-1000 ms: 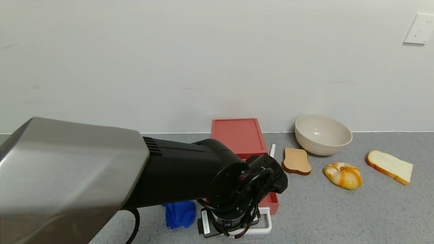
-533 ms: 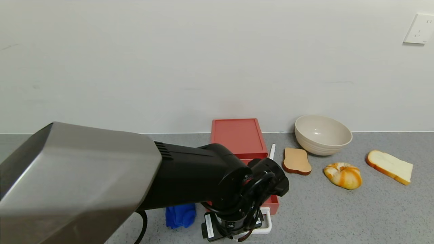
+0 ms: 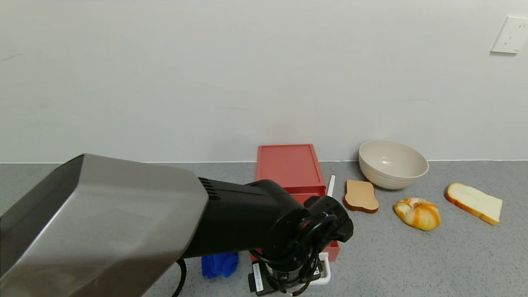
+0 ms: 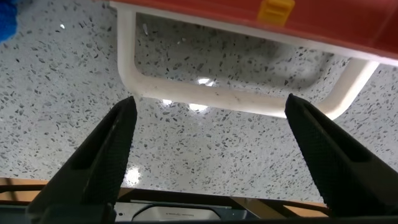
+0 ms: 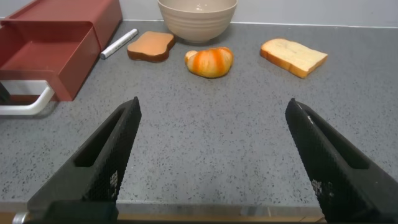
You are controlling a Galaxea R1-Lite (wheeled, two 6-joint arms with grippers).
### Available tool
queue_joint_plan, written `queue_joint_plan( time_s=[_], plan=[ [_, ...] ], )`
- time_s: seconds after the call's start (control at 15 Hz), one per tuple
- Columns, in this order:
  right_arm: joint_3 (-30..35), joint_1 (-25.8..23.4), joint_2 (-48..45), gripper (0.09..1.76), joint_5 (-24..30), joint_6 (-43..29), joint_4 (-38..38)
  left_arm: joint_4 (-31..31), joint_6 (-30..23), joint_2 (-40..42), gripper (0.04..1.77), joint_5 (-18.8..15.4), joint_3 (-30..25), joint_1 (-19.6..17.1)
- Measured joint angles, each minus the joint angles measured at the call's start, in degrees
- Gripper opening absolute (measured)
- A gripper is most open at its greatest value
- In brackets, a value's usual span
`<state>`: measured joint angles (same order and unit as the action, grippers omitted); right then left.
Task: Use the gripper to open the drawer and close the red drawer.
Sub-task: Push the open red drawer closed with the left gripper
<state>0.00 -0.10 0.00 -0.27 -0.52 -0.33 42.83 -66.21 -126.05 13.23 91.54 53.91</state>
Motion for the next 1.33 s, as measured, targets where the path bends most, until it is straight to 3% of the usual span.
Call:
queue_joint_plan(
  time_s=[1.33],
  plan=[
    [0.0,0.0,0.0,1.71,0.0,0.0,0.0,-2.9,-0.4,-1.7,1.72,1.3,-1.0,0.3]
  ],
)
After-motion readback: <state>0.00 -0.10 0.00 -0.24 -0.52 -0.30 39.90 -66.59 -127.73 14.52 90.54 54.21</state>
